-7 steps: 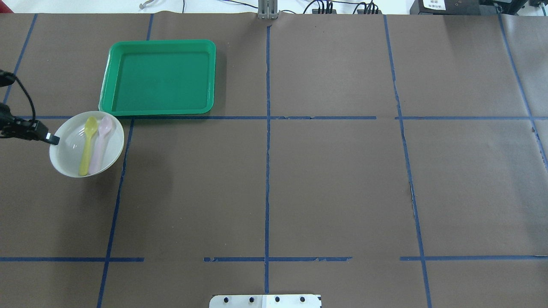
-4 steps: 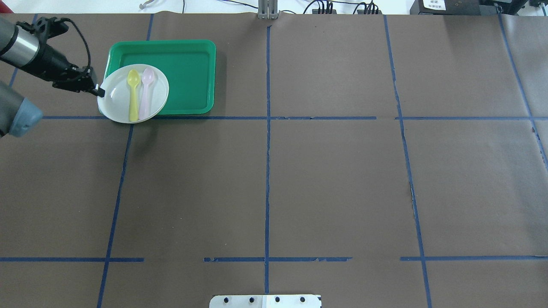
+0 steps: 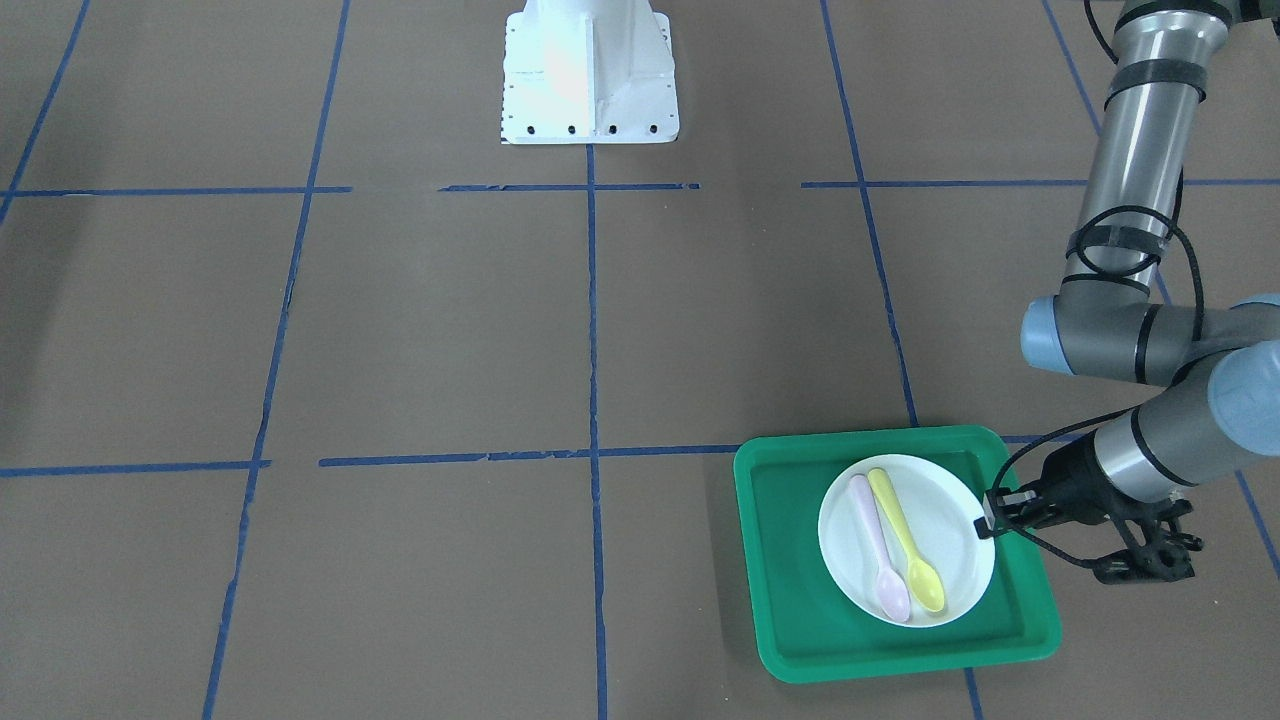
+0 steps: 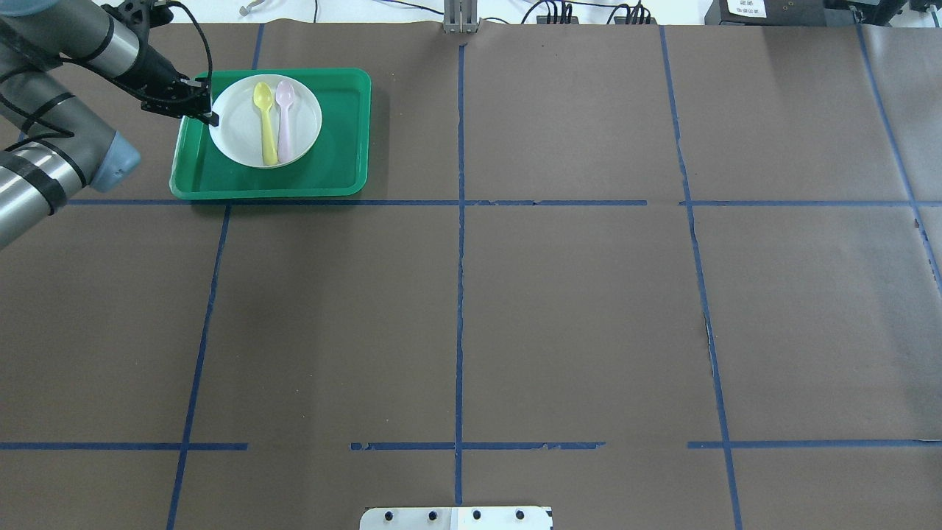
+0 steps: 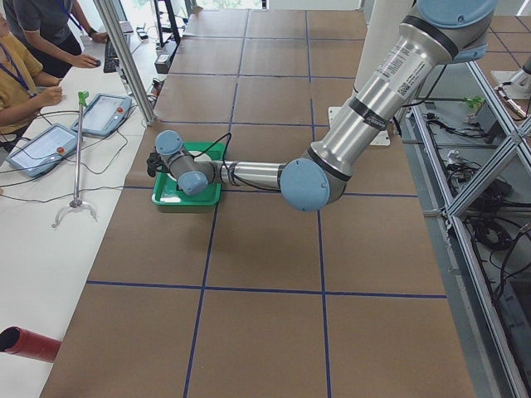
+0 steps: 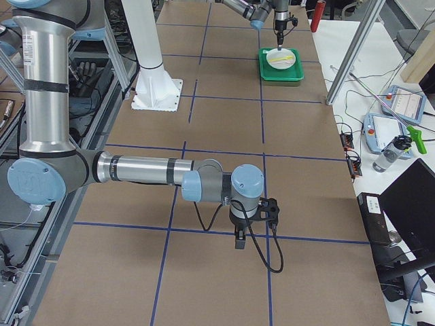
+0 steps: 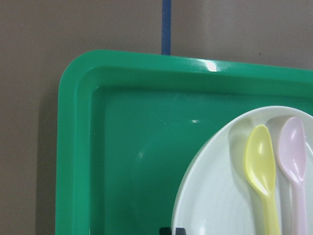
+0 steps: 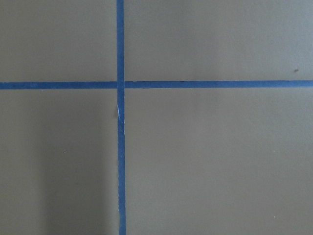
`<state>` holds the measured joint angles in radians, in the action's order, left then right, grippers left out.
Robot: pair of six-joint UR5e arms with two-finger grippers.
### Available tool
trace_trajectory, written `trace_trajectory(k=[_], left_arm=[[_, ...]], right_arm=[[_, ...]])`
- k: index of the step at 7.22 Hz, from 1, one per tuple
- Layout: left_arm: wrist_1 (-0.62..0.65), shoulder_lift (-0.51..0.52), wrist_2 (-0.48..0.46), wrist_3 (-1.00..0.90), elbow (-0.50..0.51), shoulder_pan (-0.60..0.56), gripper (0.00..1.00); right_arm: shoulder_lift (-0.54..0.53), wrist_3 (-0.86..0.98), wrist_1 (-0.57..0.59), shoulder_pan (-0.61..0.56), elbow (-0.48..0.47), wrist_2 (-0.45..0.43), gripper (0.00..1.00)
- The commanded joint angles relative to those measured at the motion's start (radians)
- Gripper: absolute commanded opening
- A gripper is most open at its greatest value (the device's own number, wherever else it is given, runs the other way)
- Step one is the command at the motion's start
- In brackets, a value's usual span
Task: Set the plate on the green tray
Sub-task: 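Lower the plate onto the tray and open the left gripper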
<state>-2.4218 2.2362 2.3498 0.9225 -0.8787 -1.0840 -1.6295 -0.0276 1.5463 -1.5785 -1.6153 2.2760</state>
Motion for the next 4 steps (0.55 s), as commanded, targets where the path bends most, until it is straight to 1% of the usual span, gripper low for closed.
trace_trajectory(k=[1,2,3,4], left_arm=[[-0.022,0.010,-0.015,0.002,0.026,0.021,0.94],[-0.020,0.010,-0.018,0.002,0.023,0.024,1.00],[-0.013,0.002,-0.018,0.004,-0.011,0.021,1.00],[0.010,-0.027,-0.012,0.021,-0.069,0.015,1.00]], right_arm=[[0.000,0.000,0.000,0.000,0.000,0.000,1.00],[0.000,0.000,0.000,0.000,0.000,0.000,1.00],[0.000,0.000,0.000,0.000,0.000,-0.001,1.00],[0.000,0.000,0.002,0.000,0.000,0.000,1.00]])
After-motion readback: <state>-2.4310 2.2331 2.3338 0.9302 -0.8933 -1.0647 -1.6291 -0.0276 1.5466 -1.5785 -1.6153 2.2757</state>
